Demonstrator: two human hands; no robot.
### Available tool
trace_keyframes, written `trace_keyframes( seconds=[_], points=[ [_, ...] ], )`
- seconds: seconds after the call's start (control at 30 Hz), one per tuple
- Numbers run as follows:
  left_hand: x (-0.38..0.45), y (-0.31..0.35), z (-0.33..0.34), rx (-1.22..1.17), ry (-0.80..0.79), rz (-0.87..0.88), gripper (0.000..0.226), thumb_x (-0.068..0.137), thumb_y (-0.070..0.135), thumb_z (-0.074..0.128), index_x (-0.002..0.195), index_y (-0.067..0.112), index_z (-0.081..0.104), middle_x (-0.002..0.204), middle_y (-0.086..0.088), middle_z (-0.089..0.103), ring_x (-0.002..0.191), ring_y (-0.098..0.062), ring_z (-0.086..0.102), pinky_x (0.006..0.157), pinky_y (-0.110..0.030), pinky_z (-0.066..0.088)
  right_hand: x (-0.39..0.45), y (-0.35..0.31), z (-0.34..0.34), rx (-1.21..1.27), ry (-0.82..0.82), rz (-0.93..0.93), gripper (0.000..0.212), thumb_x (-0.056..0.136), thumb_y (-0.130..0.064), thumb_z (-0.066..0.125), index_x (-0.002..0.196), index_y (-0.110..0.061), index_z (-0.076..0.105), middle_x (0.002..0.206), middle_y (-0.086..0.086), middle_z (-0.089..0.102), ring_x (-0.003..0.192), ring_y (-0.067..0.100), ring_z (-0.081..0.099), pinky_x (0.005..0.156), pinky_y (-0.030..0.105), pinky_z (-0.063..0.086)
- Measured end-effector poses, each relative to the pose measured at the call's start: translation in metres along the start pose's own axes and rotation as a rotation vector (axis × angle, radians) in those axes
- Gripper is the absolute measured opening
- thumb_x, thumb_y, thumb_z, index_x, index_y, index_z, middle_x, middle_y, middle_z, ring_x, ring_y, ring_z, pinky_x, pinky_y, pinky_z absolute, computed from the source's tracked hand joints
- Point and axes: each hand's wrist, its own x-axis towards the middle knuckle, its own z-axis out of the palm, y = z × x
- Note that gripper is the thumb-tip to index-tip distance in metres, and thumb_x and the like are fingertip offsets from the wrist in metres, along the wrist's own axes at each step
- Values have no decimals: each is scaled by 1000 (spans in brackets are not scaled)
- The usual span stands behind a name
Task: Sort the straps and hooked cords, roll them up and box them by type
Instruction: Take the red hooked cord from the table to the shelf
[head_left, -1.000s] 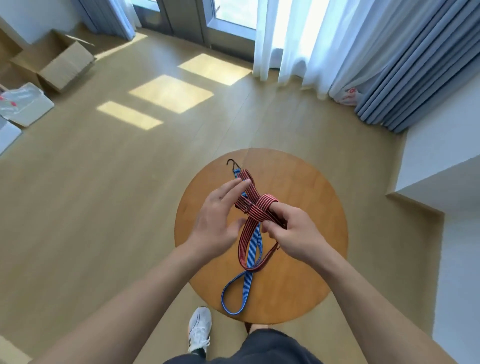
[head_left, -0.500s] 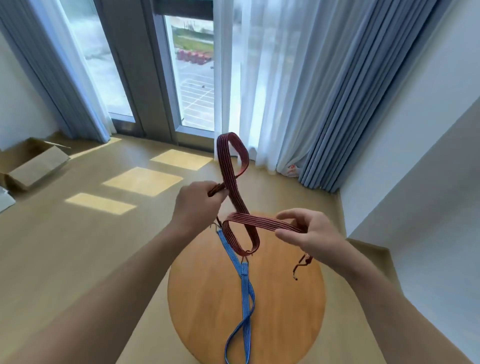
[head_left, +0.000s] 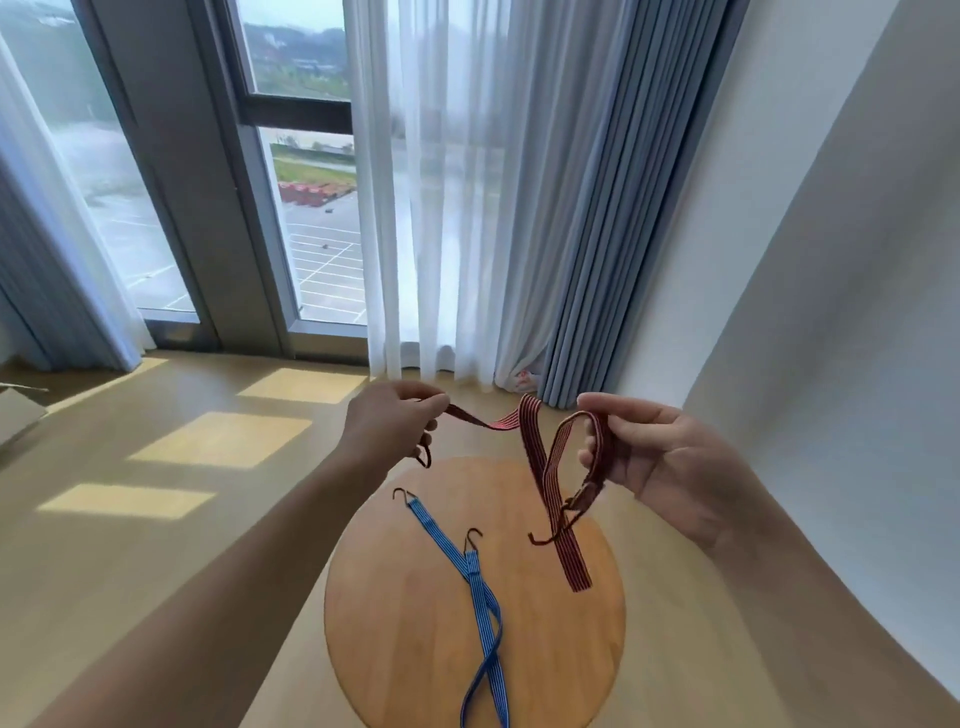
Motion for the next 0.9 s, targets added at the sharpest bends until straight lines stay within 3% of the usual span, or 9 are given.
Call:
trace_keyframes(
  seconds=[0.1, 0.17, 0.3, 0.37, 0.5, 0.6, 0.7, 0.8, 0.9],
  points=[
    [-4, 2, 1, 72, 64, 151, 9, 90, 23, 75, 95, 30, 78, 84, 10, 72, 71, -12, 65, 65, -24, 52, -21, 1, 2, 64, -6, -105, 47, 78, 21, 43, 112, 4, 72, 102, 26, 68, 95, 36, 70, 84, 42, 60],
    [-4, 5, 0, 139, 80, 254, 21, 89, 19, 75, 106, 30, 76, 87, 12, 72, 78, -11, 65, 76, -30, 55, -35, 2, 3, -4, 29, -202, 51, 72, 25, 50, 111, 2, 73, 107, 27, 69, 100, 37, 70, 88, 43, 59],
    [0, 10, 4, 388, 48, 492, 47, 88, 11, 72, 133, 23, 65, 104, 1, 73, 103, -23, 61, 93, -34, 47, -60, -4, 12, -133, 148, -369, 42, 62, 19, 68, 96, -3, 78, 98, 26, 73, 90, 34, 74, 79, 36, 62],
    [1, 14, 8, 498, 78, 654, 38, 84, 5, 71, 119, 19, 74, 100, 0, 76, 107, -28, 59, 96, -36, 42, -70, -11, 18, -237, 179, -452, 37, 58, 10, 76, 90, -6, 80, 91, 25, 74, 84, 34, 75, 77, 37, 63],
    [5, 21, 9, 594, 119, 891, 43, 62, -9, 83, 98, 16, 81, 76, 0, 75, 92, -31, 63, 95, -59, 47, -82, -25, 30, -421, 273, -620, 26, 67, 9, 75, 86, -8, 81, 82, 21, 76, 76, 30, 76, 73, 34, 62],
    [6, 32, 14, 557, 137, 1032, 41, 57, -10, 89, 87, 17, 82, 74, 3, 75, 93, -31, 66, 93, -45, 44, -85, -32, 32, -469, 333, -676, 18, 77, 1, 74, 79, -16, 81, 74, 14, 75, 66, 17, 70, 61, 24, 57],
    [0, 50, 28, 449, 180, 1234, 30, 65, -7, 87, 74, 20, 81, 80, 7, 77, 100, -29, 65, 94, -34, 37, -90, -34, 29, -505, 331, -617, 9, 76, -11, 74, 75, -19, 79, 76, 19, 70, 69, 17, 65, 65, 24, 55],
    [-13, 70, 54, 353, 261, 1395, 19, 73, 2, 81, 70, 22, 81, 103, -2, 74, 108, -25, 54, 90, -34, 43, -97, -34, 19, -460, 266, -494, 12, 85, -2, 67, 80, -13, 72, 82, 15, 70, 74, 28, 68, 66, 31, 55],
    [-33, 90, 86, 232, 310, 1460, 12, 77, 13, 81, 74, 24, 82, 98, -5, 69, 95, -25, 52, 73, -27, 42, -110, -39, 7, -403, 209, -434, 30, 91, 12, 49, 102, -10, 67, 82, 21, 63, 64, 39, 62, 53, 35, 54]
  ],
)
